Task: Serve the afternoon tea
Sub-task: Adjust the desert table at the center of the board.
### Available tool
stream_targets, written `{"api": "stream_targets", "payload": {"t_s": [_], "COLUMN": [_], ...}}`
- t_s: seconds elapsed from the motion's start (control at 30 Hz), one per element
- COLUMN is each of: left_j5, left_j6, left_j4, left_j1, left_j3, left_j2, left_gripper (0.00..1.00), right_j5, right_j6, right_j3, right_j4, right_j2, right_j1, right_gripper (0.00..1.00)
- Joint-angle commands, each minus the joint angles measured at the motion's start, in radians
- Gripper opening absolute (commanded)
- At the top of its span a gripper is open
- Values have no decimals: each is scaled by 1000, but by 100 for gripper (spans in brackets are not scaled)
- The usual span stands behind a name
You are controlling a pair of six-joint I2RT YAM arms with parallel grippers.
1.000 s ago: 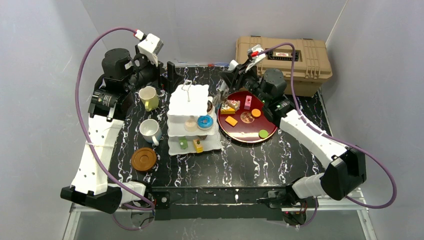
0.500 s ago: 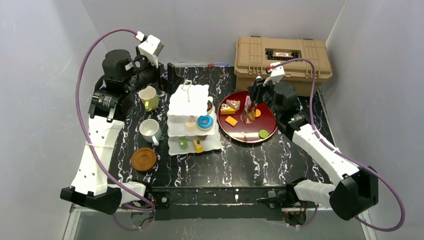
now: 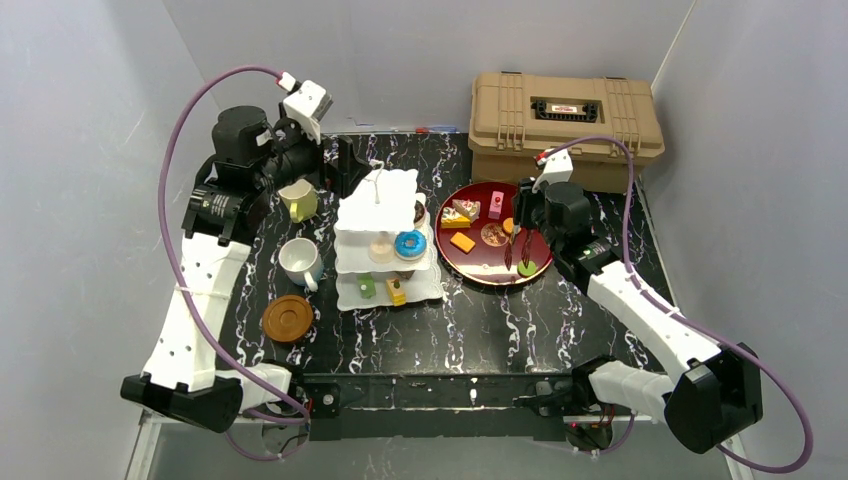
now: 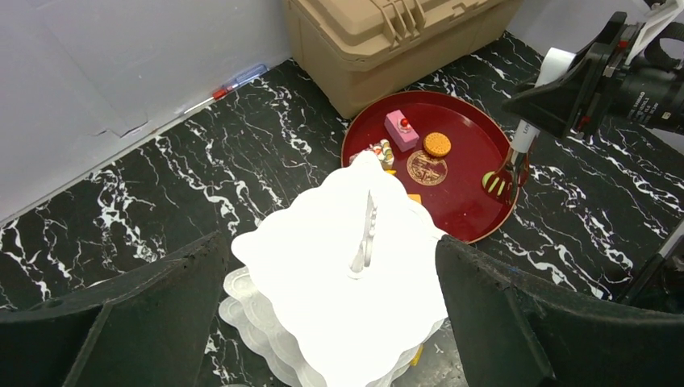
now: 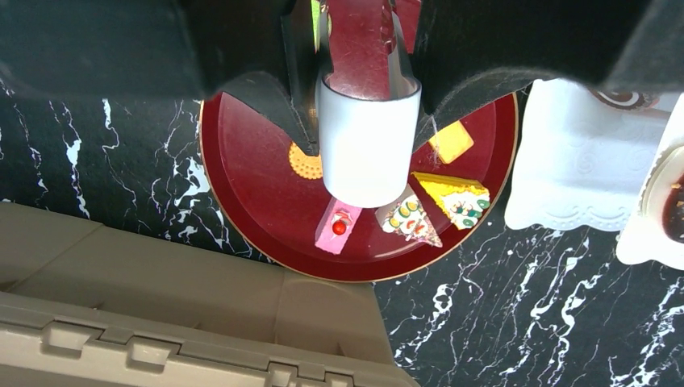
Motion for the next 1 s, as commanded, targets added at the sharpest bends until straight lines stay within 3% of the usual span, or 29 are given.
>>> {"api": "stream_targets", "payload": {"t_s": [0.0,0.23,0.4,0.53,0.63,0.7,0.97], "left_j5": [50,190,177,198,215,215,185], "left_j6": [5,91,78,42,12,1,46], "left_j4": [35,-50,-76,-54,-19,-4,39], "left_j1": [4,4,4,4,2,0,-19], "left_j3": [-19,22,-5,6,26,31,-13], "left_j2": [0,66,78,123,153,162,114], "left_gripper": [99,99,87,63,26,11,4], "right_j5": [32,34,36,36,39,40,41], "right_j6": [7,4,-6,-6,-3,0,-8], "right_j3": [0,17,29,29,25,21,26], "right_j4": [80,76,69,66,64,64,82], "right_j2": [-8,-20,-22,-22,-26,-28,-9], "right_j1": [-1,-1,-1,-1,-1,-1,-3], "right_gripper": [30,30,30,30,30,30,30]}}
